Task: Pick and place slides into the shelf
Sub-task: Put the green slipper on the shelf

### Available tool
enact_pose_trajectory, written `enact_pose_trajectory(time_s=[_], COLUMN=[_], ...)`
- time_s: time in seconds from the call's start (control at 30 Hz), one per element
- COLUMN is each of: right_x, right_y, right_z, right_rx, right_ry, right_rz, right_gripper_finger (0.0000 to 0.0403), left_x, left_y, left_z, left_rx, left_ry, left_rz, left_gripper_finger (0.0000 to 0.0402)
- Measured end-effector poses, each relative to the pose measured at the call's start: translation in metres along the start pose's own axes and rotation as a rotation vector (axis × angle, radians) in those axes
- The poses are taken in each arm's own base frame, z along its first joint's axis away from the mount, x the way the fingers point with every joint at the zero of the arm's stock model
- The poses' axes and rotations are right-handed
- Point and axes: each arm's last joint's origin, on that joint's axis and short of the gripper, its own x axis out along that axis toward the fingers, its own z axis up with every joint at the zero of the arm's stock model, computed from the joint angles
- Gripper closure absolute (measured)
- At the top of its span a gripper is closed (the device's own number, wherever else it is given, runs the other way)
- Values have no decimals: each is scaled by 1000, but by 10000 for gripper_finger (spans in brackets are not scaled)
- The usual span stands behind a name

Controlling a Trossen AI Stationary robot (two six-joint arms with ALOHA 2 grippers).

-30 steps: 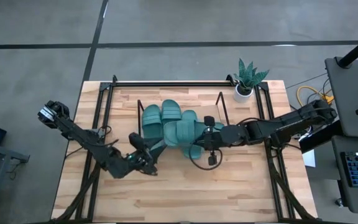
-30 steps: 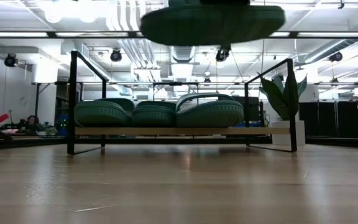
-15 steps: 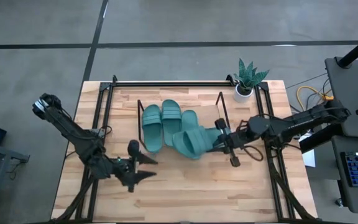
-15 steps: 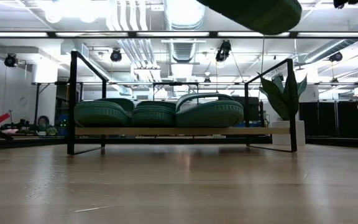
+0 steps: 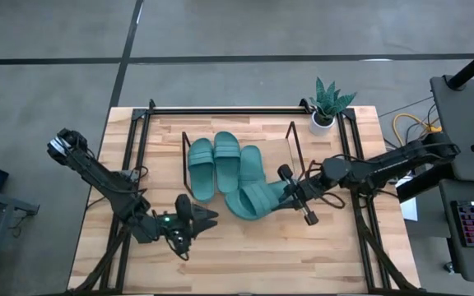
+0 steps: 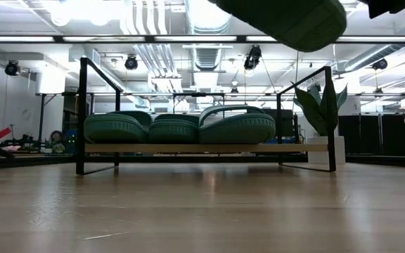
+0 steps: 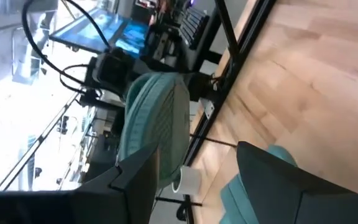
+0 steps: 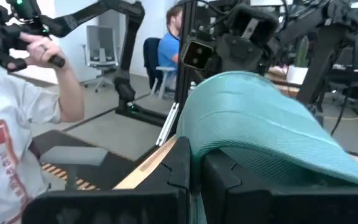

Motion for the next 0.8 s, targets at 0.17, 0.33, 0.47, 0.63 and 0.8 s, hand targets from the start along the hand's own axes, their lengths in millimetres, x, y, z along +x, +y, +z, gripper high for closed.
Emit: enact_pose_trajectory(time_s=[0.17,0.33,0.47,0.63,0.8], right_x=[1,1,1,1,1], right_y=[0,0,0,0,0], right_z=[-3,-5,-5,-6,-6], right_rx=[19,37,41,41,41], right_ry=[10,27,29,32,35], right_rz=[-3,-1,-1,-1,-1], right_gripper_finger=[394,394,394,394,394], left_x=[0,5,13,20,29], left_y=[4,7,11,16,27], left_z=[1,-3,-10,-15,-22], left_rx=[-9,5,10,32,19], left_ry=[-4,16,19,-6,4], left_rz=[11,26,21,9,28], left_gripper_finger=[203,203,203,203,203])
